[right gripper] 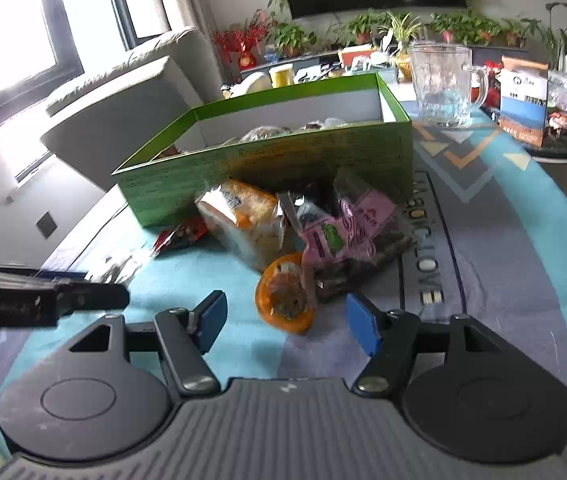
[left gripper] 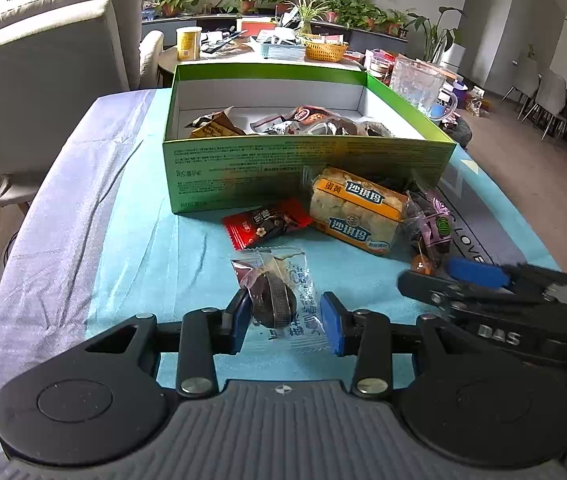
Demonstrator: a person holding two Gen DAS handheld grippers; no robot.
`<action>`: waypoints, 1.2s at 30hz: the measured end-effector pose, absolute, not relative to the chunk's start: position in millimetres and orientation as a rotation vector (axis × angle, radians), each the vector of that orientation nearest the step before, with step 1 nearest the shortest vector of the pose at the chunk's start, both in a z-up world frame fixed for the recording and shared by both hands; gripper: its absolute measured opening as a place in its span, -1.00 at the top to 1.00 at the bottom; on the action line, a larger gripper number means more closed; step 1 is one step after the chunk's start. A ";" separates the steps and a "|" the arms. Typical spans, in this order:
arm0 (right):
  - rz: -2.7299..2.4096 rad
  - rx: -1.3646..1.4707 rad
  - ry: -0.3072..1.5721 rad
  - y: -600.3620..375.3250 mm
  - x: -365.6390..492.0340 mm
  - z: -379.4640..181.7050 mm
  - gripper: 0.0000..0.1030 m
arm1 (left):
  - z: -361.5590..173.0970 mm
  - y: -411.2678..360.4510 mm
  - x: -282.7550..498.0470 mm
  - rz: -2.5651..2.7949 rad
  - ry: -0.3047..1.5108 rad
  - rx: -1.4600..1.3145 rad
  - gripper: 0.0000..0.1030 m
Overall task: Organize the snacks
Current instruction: 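Reach both tools back down to the pile toward a clear pastry bag and orange cup, then grasp the clear pastry bag with the left tool while the right tool grasps the orange cup, then carry both snacks over the box and open both tools to drop them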
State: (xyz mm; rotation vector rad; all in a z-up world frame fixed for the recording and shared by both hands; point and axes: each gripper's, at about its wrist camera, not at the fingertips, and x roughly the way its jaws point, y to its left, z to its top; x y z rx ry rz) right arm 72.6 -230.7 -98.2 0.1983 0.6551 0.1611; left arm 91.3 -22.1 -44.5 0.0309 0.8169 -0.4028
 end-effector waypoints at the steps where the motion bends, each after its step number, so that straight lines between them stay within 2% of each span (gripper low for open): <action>1: 0.159 0.181 0.649 -227.4 75.5 -99.0 -0.32 | -44.3 -21.8 91.3 -0.401 0.817 0.031 0.30; 3: 0.163 0.151 0.642 -222.6 77.4 -99.8 -0.17 | -43.3 -20.7 91.3 -0.397 0.814 0.029 0.30; 4: 0.174 0.140 0.645 -221.1 77.2 -99.4 0.28 | -42.2 -19.8 91.3 -0.393 0.810 0.029 0.30; 5: 0.188 0.137 0.656 -220.8 76.9 -98.5 0.48 | -41.0 -19.2 91.3 -0.390 0.807 0.028 0.30; 8: 0.232 0.199 0.677 -229.3 71.4 -93.8 0.56 | -37.1 -18.3 91.2 -0.386 0.792 0.025 0.30; 22: 0.313 0.223 0.553 -233.6 50.8 -58.7 0.57 | -5.2 -21.2 94.6 -0.383 0.683 0.028 0.30; 36: 0.255 0.216 0.365 -251.5 95.1 -17.9 0.57 | 26.8 -45.9 153.4 -0.371 0.580 0.000 0.30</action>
